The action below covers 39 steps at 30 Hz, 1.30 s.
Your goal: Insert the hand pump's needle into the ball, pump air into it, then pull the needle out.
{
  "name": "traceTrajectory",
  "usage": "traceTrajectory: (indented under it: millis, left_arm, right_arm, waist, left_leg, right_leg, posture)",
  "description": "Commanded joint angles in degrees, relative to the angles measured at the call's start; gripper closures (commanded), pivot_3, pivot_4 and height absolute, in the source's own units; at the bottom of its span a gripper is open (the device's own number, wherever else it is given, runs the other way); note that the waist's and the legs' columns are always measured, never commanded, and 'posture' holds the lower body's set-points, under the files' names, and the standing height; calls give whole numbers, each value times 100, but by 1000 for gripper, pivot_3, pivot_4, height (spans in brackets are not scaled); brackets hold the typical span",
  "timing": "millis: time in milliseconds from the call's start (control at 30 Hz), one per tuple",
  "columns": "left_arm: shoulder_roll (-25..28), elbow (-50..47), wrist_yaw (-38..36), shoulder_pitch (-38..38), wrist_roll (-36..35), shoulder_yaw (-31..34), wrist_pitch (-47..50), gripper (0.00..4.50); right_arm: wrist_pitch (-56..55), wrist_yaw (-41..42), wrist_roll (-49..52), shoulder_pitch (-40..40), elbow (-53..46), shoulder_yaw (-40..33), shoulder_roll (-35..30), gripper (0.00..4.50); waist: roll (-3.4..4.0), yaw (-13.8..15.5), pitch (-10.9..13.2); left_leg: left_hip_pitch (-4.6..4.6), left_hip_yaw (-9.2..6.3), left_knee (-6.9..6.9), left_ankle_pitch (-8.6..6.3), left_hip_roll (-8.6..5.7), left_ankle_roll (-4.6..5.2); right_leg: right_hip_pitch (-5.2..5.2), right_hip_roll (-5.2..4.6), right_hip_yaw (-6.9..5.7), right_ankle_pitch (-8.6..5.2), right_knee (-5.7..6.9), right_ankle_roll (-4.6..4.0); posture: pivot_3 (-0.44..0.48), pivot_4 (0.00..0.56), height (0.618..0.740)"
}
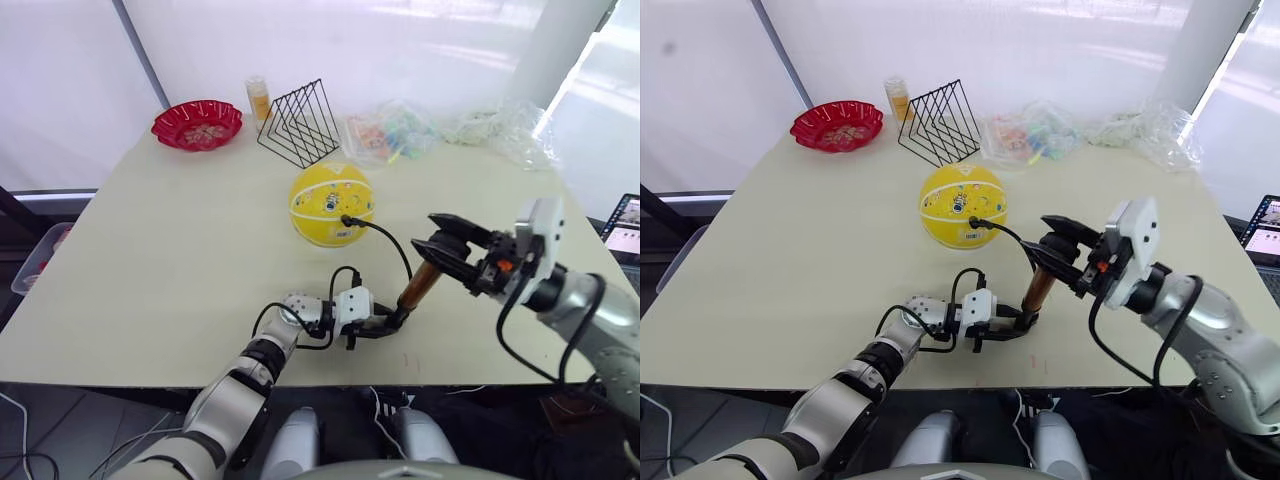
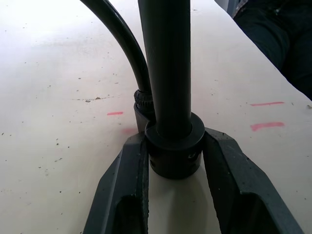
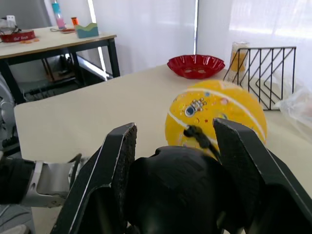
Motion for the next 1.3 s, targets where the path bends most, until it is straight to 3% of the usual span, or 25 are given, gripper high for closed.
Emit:
traceTrajectory:
  millis: [33,200,333,467,700,867,967,1100,1300]
  left_arm:
    - [393,679,22,377,636,-297,418,3387]
    - [386,693,22,380,640,-337,416,3387]
    - [375,711,29,358,631,-343,426,3387]
    - [349,742,33,334,648,-361,429,3387]
    - [353,786,43,289,663,-358,433,3387]
    - [361,788,43,282,663,-359,431,3387]
    - [363,783,32,283,661,-359,429,3387]
    - [368,775,32,278,655,-358,427,3387]
    - [382,758,46,274,637,-369,429,3387]
  right_arm:
    - [-376,323,-844,608,741,759,222,2491]
    - [-803,567,-1268,790,1038,855,438,2491]
    - [-641,615,-980,643,800,532,426,2491]
    - [162,514,328,-176,161,-561,-167,2491]
    - [920,256,1816,-1137,59,-1847,-1057,2491]
    - [1168,-37,2495,-1546,112,-2246,-1382,2491]
    - [1222,-143,2599,-1504,54,-2178,-1363,2491]
    - [1215,23,1906,-838,-174,-1589,-1278,2491]
    - [822,56,876,-288,-55,-528,-664,2491]
  waist:
    - [-8,1,-10]
    - [-9,2,-15]
    - [-5,8,-16]
    - [25,11,16]
    - [50,60,56]
    - [35,74,67]
    - [35,76,69]
    - [20,93,59]
    - [-2,68,33]
  left_leg:
    - [1,-1,-2,3,-1,4]
    - [5,0,-2,1,-2,1]
    - [5,-4,-2,0,-2,0]
    - [-3,1,4,1,-7,1]
    - [-12,3,11,4,-13,7]
    - [-14,12,13,4,-13,7]
    - [-15,16,13,10,-14,16]
    - [-16,26,12,10,-14,18]
    - [-4,13,11,-3,3,-6]
  right_leg:
    - [0,2,-2,1,0,2]
    - [2,2,-1,-1,0,0]
    - [3,0,-4,-1,0,-1]
    - [4,1,-2,0,0,1]
    - [2,4,-13,8,0,15]
    - [0,1,-11,7,0,12]
    - [-3,1,-7,9,-1,16]
    - [-4,5,-9,13,-1,22]
    - [2,-5,-6,0,0,0]
  posture:
    - [0,150,737]
    - [0,150,737]
    - [0,150,737]
    - [0,150,737]
    - [0,150,737]
    - [0,150,737]
    - [0,150,737]
    - [0,150,737]
    - [0,150,737]
